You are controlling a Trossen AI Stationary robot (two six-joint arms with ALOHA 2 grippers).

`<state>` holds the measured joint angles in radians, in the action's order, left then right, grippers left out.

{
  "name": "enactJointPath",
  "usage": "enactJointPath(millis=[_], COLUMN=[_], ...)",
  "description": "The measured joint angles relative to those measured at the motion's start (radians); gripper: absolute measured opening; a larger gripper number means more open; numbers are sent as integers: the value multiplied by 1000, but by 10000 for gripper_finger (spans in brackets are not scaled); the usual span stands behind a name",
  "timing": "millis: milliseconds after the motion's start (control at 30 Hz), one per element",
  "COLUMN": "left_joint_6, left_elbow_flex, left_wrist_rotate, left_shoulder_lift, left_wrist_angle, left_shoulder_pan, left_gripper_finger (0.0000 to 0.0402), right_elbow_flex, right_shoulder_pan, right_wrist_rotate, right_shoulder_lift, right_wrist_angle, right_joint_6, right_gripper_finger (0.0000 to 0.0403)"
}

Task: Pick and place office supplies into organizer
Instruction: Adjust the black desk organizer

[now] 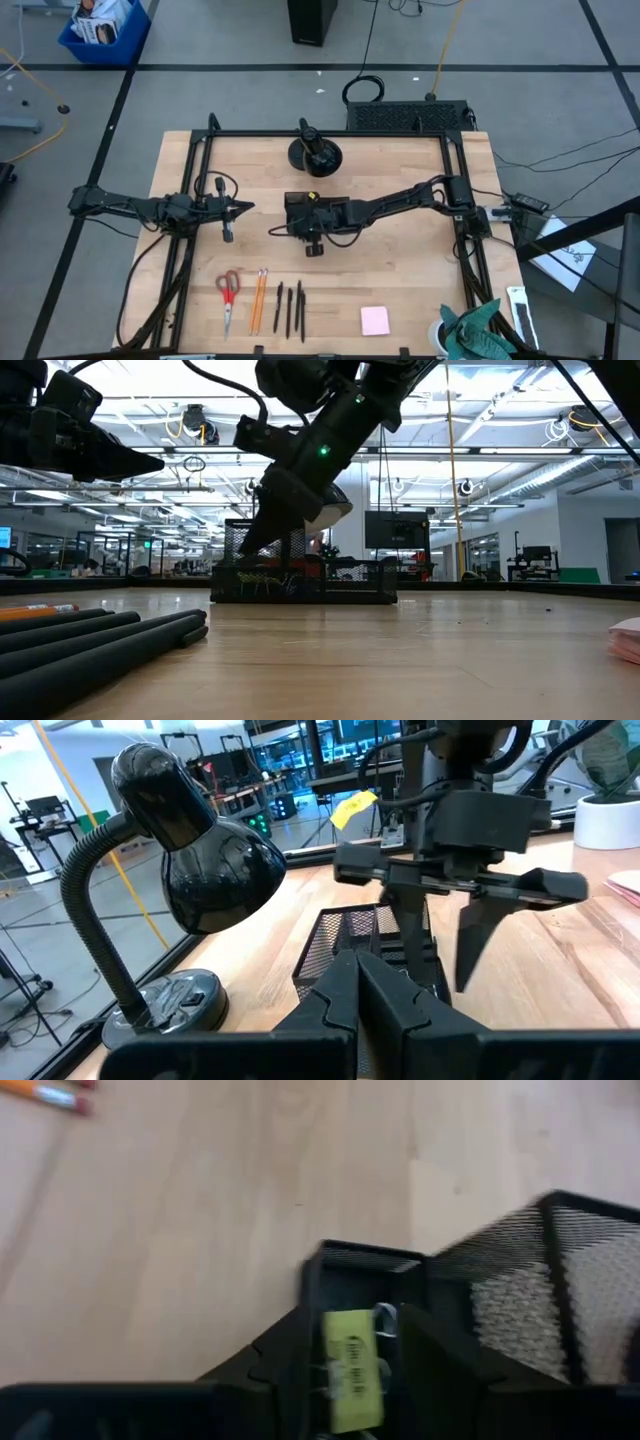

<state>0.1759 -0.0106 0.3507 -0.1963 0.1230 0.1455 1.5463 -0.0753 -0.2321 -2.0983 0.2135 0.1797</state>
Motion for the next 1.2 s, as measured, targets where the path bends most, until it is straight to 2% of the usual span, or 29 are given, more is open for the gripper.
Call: enactJointPath(millis=[200,467,567,800,900,1033,1200], left_joint_6=[3,3,3,3,2,3,3], left_elbow_flex=[0,0,0,0,0,0,0], left_wrist_rotate=[0,0,0,0,0,0,0], left_shoulder_lift=[0,0,0,0,0,0,0], left_wrist_angle=[0,-15,-24,-23,-23,-24,-25], left_shoulder_pan=[0,0,0,0,0,0,0], left_gripper_finger=[6,6,6,6,6,6,6], right_elbow_flex=[0,0,1,1,-31,-107,-217], right_shoulder_pan=[-36,-106,-93,29,88,157,211], right_wrist_rotate=[-107,-494,-549,-552,-534,-404,-320], right_shoulder_lift=[23,141,178,204,205,203,203], right_wrist_angle=[-8,48,121,383,396,335,208], right_joint_6=[74,217,210,19,-17,-12,-12], right_gripper_finger=[142,125,107,9,10,1,1])
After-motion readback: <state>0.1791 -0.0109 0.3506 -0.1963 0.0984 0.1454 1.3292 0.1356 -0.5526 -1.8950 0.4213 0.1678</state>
